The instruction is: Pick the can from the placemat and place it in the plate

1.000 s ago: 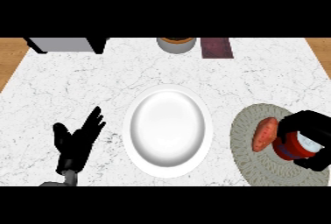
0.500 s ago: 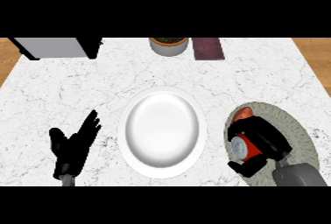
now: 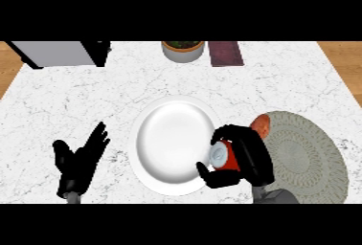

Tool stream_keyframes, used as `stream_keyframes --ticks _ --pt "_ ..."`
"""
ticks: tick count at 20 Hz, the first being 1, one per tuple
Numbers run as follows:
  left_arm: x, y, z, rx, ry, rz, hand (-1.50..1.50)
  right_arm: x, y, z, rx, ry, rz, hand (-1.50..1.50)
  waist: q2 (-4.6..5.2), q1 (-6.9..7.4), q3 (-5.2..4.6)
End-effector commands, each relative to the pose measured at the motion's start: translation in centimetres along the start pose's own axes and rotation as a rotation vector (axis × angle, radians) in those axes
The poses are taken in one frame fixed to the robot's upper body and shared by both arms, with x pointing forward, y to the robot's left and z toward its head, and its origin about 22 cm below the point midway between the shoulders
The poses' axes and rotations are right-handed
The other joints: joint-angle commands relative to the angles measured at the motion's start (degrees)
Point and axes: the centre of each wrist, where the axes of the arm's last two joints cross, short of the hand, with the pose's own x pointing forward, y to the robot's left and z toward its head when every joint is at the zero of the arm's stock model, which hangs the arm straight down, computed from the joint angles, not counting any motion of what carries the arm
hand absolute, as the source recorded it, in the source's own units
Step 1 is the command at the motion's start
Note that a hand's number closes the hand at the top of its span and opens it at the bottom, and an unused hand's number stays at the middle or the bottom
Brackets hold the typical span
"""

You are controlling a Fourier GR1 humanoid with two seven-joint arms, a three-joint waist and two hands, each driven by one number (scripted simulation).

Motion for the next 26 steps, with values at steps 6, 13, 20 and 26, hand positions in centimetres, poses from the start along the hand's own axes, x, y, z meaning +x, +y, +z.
stream_keyframes --ticks 6,13,20,26 --pt "0.2 0.1 0.0 -0.009 0.014 -0.003 0.0 6.2 1.2 2.3 -0.342 0.217 -0.191 1.5 0.88 1.01 0.07" --pt "0.3 -0.2 -0.2 -0.016 0.006 -0.009 0.0 9.4 3.2 3.6 -0.555 0.285 -0.234 1.5 1.87 1.82 -0.23" --pt "0.3 0.1 0.0 -0.039 0.003 -0.023 0.0 8.4 4.2 2.1 -0.718 0.373 -0.117 1.5 2.46 2.76 -0.05" --pt "1.7 -1.4 -0.6 -0.067 -0.006 -0.013 0.0 9.0 4.3 -2.8 -0.784 0.419 -0.062 1.5 2.72 4.28 0.09"
